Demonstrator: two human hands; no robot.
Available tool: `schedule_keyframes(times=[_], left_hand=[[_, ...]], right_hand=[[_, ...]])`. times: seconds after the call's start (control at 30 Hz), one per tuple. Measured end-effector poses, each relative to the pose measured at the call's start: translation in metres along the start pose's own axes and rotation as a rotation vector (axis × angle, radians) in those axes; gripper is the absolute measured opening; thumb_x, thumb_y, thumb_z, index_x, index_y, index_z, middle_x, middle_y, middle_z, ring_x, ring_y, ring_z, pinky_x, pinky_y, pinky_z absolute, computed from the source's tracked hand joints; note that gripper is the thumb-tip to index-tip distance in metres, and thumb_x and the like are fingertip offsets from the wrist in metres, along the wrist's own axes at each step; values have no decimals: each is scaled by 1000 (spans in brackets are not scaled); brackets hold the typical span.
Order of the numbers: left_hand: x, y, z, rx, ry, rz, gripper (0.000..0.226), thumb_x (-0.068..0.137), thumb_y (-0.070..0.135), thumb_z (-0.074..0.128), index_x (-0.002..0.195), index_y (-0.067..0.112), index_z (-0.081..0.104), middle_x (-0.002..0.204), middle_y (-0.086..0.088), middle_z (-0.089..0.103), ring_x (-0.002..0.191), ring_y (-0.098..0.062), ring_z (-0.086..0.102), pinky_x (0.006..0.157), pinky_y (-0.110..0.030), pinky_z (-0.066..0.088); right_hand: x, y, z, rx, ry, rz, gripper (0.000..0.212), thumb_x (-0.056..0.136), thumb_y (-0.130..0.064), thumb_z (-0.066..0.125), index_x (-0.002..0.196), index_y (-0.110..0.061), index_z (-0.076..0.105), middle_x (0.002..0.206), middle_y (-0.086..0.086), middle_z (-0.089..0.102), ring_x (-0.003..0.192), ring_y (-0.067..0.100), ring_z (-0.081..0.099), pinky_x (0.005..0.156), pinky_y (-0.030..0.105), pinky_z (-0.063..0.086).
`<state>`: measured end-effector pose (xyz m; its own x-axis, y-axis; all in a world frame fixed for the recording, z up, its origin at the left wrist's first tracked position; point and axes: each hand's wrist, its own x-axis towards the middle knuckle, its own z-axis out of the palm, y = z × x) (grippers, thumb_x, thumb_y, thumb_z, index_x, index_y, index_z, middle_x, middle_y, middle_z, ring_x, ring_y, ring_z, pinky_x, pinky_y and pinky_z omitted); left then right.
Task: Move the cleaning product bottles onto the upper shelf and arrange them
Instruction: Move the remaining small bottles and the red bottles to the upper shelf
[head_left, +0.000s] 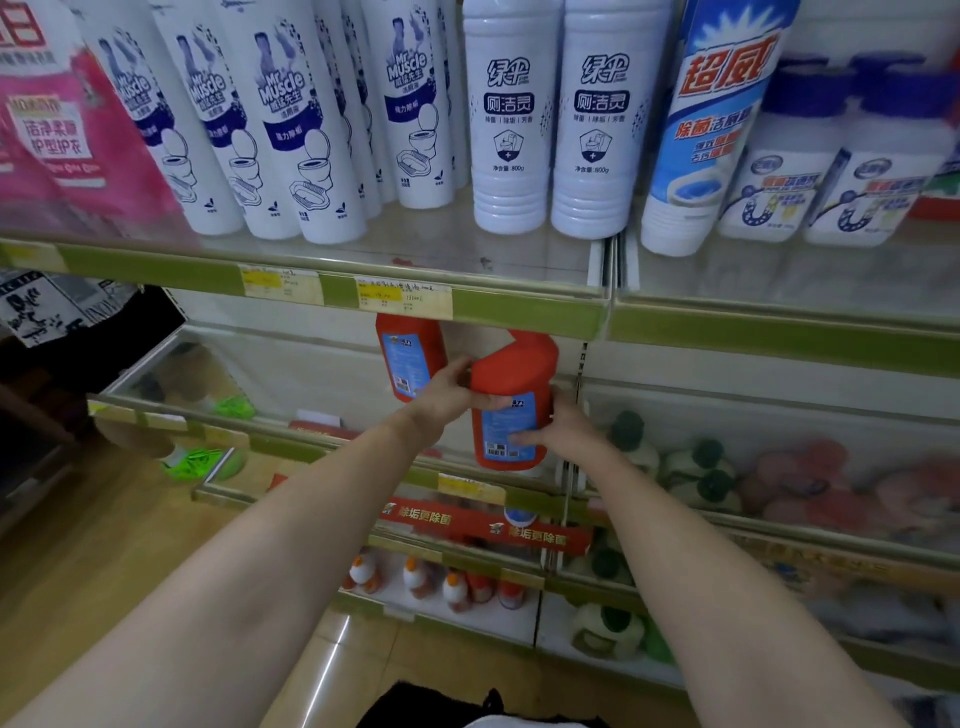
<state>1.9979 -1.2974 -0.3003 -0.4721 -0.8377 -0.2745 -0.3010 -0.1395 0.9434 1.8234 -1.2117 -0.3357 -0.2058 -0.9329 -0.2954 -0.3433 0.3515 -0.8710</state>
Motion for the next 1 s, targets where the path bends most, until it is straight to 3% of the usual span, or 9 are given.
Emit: schedule_keyframes(times=[0.17,0.27,0.37,0.43,0.6,0.73,0.83,0.93,1.0], left_hand=[[-12,8,12,-113,-9,27,84,59,17,96,133,11,56,122,-4,69,113,-23,66,99,-39,53],[-26,13,13,-187,33,26,66,67,15,91,124,10,59,109,-2,72,98,-18,71,78,-27,57],[-45,10,10,-216,63,10,51,71,17,88,114,12,61,103,-1,73,84,-11,70,60,-17,52],[-61,2,6,-250,69,-7,49,71,20,89,112,13,64,102,-1,74,84,-12,71,60,-18,52],[-103,-40,0,-408,50,-134,55,69,21,91,114,6,62,102,-8,76,84,-22,75,59,-28,57],[-135,-79,-3,-511,21,-220,52,68,16,91,110,-5,67,97,-16,77,83,-28,76,63,-32,60],[-156,-109,-3,-572,-3,-299,52,68,17,90,109,-7,67,96,-18,76,88,-32,75,74,-41,62],[-176,-140,-3,-605,-48,-374,51,71,22,89,110,-4,68,98,-17,77,83,-29,76,63,-34,61],[-188,-162,-1,-610,-84,-435,53,71,27,89,111,-1,69,99,-15,77,85,-28,76,64,-34,61]], right_hand=[[-18,0,-2,71,36,36,79,72,-19,90,140,-21,48,132,-5,63,116,14,60,89,31,49],[-26,-4,-4,30,-9,67,81,70,-30,91,140,-23,51,136,-2,64,120,16,62,102,42,51],[-44,-8,4,25,-45,105,76,70,-36,90,136,-25,53,131,-5,66,111,14,65,102,45,52],[-63,-8,19,103,-91,148,72,75,-31,88,137,-24,53,128,-5,67,108,14,67,100,43,53],[-110,5,61,220,-181,310,62,75,-32,88,129,-29,57,122,-5,72,117,21,66,105,58,46],[-149,19,99,246,-134,387,65,78,-35,86,133,-24,55,122,-3,72,112,19,68,101,55,51],[-178,30,127,215,-70,422,75,75,-44,87,136,-23,50,125,-4,69,111,19,67,95,48,54],[-206,38,154,260,-12,434,55,83,-38,82,127,-22,53,111,-7,70,98,13,68,76,35,54],[-223,51,171,306,35,459,55,82,-37,83,127,-20,56,105,-7,73,90,11,72,71,31,57]])
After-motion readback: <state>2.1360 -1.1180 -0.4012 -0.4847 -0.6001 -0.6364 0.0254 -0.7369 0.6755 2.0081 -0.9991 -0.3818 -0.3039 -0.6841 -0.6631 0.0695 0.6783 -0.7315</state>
